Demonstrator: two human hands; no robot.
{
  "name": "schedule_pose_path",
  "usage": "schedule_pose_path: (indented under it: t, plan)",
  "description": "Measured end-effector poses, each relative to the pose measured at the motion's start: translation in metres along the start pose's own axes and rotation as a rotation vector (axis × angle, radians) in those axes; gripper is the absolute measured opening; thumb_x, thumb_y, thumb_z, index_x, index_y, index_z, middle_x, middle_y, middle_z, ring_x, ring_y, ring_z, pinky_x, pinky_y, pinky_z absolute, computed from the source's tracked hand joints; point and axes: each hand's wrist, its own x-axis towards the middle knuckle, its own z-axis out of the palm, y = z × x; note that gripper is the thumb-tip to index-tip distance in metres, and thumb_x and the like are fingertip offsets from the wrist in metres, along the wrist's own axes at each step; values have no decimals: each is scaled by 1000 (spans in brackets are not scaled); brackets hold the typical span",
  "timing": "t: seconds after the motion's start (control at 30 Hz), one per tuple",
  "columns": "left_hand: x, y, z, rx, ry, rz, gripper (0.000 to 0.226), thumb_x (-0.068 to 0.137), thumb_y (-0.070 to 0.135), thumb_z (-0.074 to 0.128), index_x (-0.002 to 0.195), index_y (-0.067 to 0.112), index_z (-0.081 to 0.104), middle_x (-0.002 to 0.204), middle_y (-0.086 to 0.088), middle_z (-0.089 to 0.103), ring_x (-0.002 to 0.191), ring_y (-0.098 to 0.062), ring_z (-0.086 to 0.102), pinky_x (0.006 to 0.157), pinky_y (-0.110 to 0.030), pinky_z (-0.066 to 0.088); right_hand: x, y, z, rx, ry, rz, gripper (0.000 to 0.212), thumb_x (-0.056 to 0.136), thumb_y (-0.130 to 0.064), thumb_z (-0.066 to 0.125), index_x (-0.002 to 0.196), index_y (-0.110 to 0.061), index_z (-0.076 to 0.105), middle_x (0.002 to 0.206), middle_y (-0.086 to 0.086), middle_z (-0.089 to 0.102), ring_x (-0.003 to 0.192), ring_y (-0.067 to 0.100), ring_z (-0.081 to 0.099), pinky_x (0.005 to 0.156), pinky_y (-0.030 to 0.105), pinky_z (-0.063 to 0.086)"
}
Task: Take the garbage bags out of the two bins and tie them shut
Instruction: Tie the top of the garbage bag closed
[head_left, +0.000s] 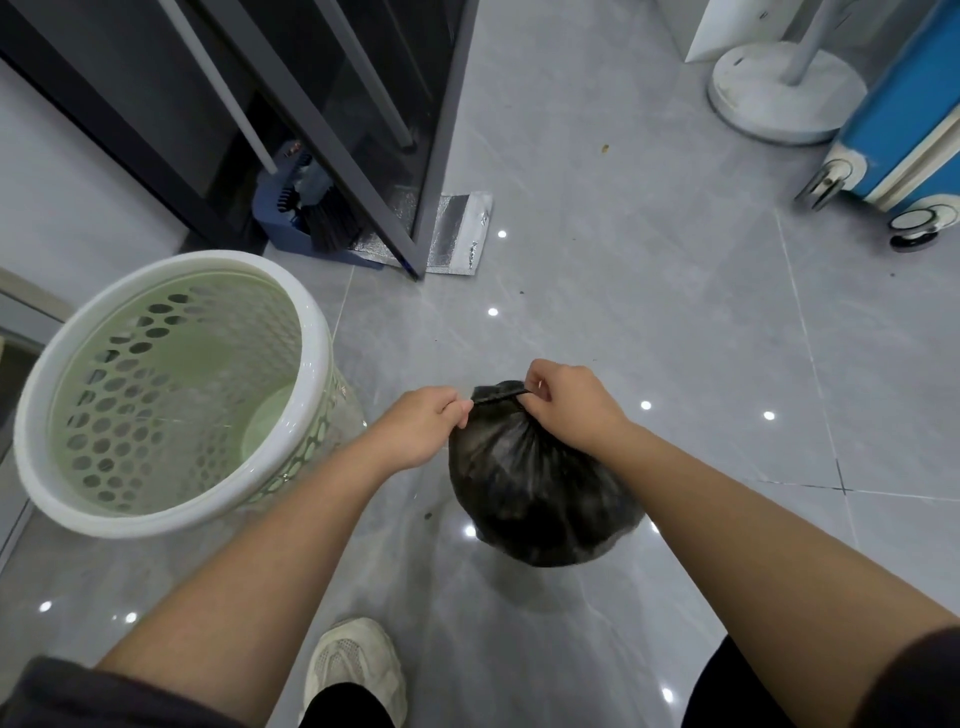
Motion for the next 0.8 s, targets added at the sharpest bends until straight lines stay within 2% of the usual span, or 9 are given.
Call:
schedule_pose_path:
  t: [0.1,0.17,0.23,0.33,0.4,0.53,0.6,0.7,0.8]
  plan:
    - [-2,0,7,10,-17,17,32,98,31,42,71,19,53,64,4,50,63,-13,46,66,-30,39,2,-3,-4,137,29,57,5,87,-18,61,83,-16,62,68,-4,57,67,18,55,61,27,44]
    - [-5,-1,14,60,-34,46,30,98,30,41,73,18,53,66,5,52,66,-16,49,67,-32,41,1,-4,-6,260,26,143,6,88,-17,62,83,-13,65,67,-2,58,53,17,57,51,25,48]
    - [-8,0,20,153,-43,93,28,98,30,40,76,17,51,69,2,54,69,-19,51,67,-36,43,-2,-6,-8,311,7,202,8,89,-17,62,84,-12,65,66,-2,58,48,12,56,44,20,45]
    - [-11,4,27,242,-40,165,27,99,32,39,77,17,45,72,-4,57,69,-25,54,67,-41,45,-1,-8,-11,290,46,211,10,87,-19,64,80,-12,66,64,-6,57,60,9,54,60,23,46]
    - [-12,7,33,257,-29,207,27,98,33,39,76,18,41,71,-4,56,69,-27,55,66,-44,47,-1,-10,-14,319,52,230,13,86,-18,64,73,-17,64,61,-8,58,57,6,51,62,23,43]
    - [-13,12,38,254,22,272,27,98,35,38,76,20,38,69,-1,54,69,-28,54,63,-43,46,-5,-16,-22,584,11,360,18,90,-15,58,72,-19,60,66,-1,69,40,8,47,37,16,32]
    - [-14,11,40,277,54,295,26,99,35,37,79,18,41,71,-2,56,70,-28,55,62,-43,46,-4,-20,-26,764,-10,451,18,93,-12,54,76,-16,58,73,3,70,37,5,49,33,14,28]
    - [-16,9,45,336,79,322,26,99,34,35,82,16,43,71,-2,56,67,-27,55,62,-43,46,-4,-30,-32,1068,-105,643,15,98,-9,45,85,-11,54,82,8,70,41,3,60,32,14,40]
    - [-15,11,51,414,75,331,24,100,33,35,86,17,46,77,-3,59,72,-29,58,64,-43,47,-5,-38,-33,1264,-182,794,16,101,-8,39,89,-5,50,65,11,68,44,10,65,42,18,52]
